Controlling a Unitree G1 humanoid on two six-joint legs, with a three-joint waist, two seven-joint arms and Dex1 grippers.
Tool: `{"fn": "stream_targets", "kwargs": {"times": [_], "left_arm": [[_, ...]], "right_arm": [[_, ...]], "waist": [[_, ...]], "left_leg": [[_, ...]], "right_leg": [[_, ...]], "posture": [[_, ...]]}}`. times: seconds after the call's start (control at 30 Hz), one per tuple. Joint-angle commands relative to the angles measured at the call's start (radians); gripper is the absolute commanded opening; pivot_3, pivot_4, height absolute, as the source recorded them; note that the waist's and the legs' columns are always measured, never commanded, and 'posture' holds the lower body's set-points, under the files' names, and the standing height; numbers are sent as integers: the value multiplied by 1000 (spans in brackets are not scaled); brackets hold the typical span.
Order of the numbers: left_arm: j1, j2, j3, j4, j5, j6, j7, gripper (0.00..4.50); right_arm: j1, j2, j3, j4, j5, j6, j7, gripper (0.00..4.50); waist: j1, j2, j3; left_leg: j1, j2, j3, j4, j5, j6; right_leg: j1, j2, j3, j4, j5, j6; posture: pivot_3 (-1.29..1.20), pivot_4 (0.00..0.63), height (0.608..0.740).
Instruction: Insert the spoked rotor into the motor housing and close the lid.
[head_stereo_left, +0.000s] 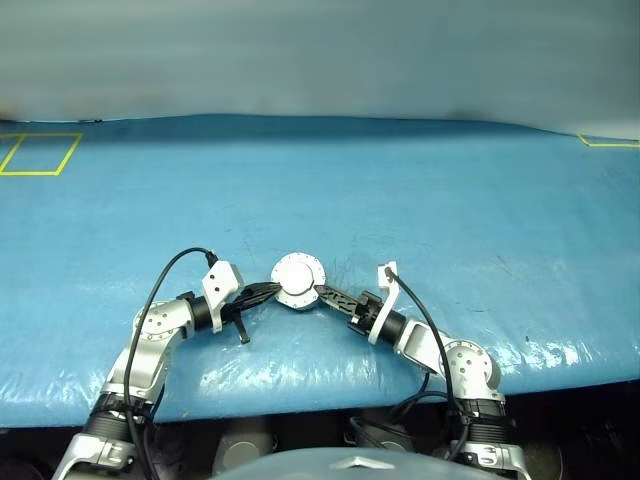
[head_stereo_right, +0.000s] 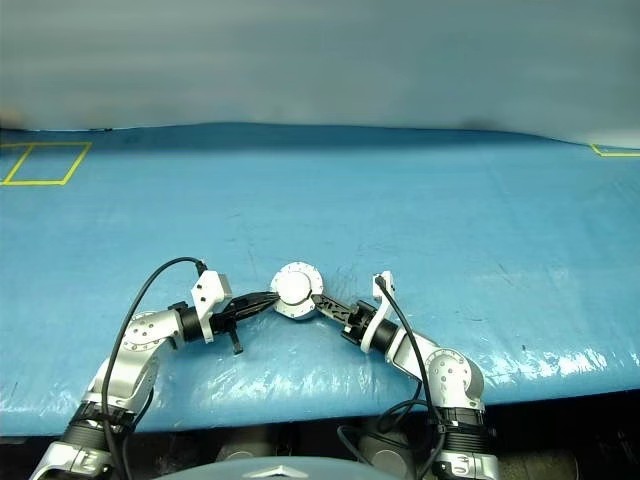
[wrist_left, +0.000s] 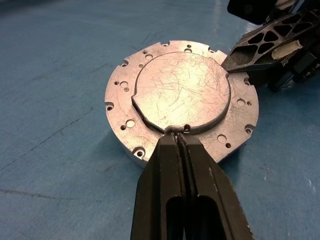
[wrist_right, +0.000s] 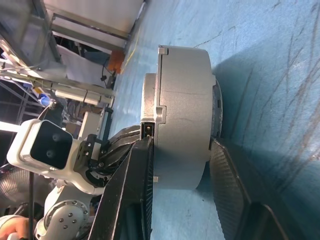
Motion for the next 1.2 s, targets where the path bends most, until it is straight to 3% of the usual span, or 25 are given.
{"fn": "stream_targets", "kwargs": {"times": [0.03, 0.23, 0.57, 0.8, 0.9, 1.2], "left_arm": [[14, -6, 9, -91, -66, 38, -20, 47], [70, 3, 83, -321, -257, 180, -12, 47], [178, -50, 197, -337, -260, 230, 197, 47], [233, -153, 277, -414, -543, 327, 217, 47], [260, -201, 324, -452, -763, 410, 228, 669], [306, -283, 380, -373, -926, 454, 268, 3636]], "right_arm": [[13, 12, 46, -16, -36, -12, -28, 1273], [10, 78, -20, 3, 41, 21, -78, 1273], [-75, 185, -127, 20, 318, 105, -121, 1273], [-131, 192, -94, -7, 420, 109, -177, 1273], [-144, 178, -77, -5, 445, 117, -190, 1273], [-172, 136, -45, -4, 481, 134, -204, 1273]], "waist": [[-3, 0, 0], [-12, -1, 1], [-12, -1, 4], [-12, -2, 5], [-13, -2, 5], [-13, -2, 5]], "left_leg": [[0, 0, 0, 0, 0, 0], [-6, 0, 0, -1, 0, 0], [-4, 0, 2, -10, 1, -2], [-7, -2, 3, -14, 1, -2], [-8, -2, 3, -14, 1, -2], [-7, -5, 2, -13, 1, -1]], "right_leg": [[0, 0, 0, 0, 0, 0], [-6, 1, 1, 1, 3, -5], [-3, 10, 5, 0, 0, -4], [-7, 10, 8, -2, 3, 3], [-8, 10, 8, -2, 3, 4], [-6, 10, 8, -1, 3, 5]], "posture": [[0, 150, 740], [0, 150, 740], [0, 150, 740], [0, 150, 740], [0, 150, 740], [0, 150, 740]]}}
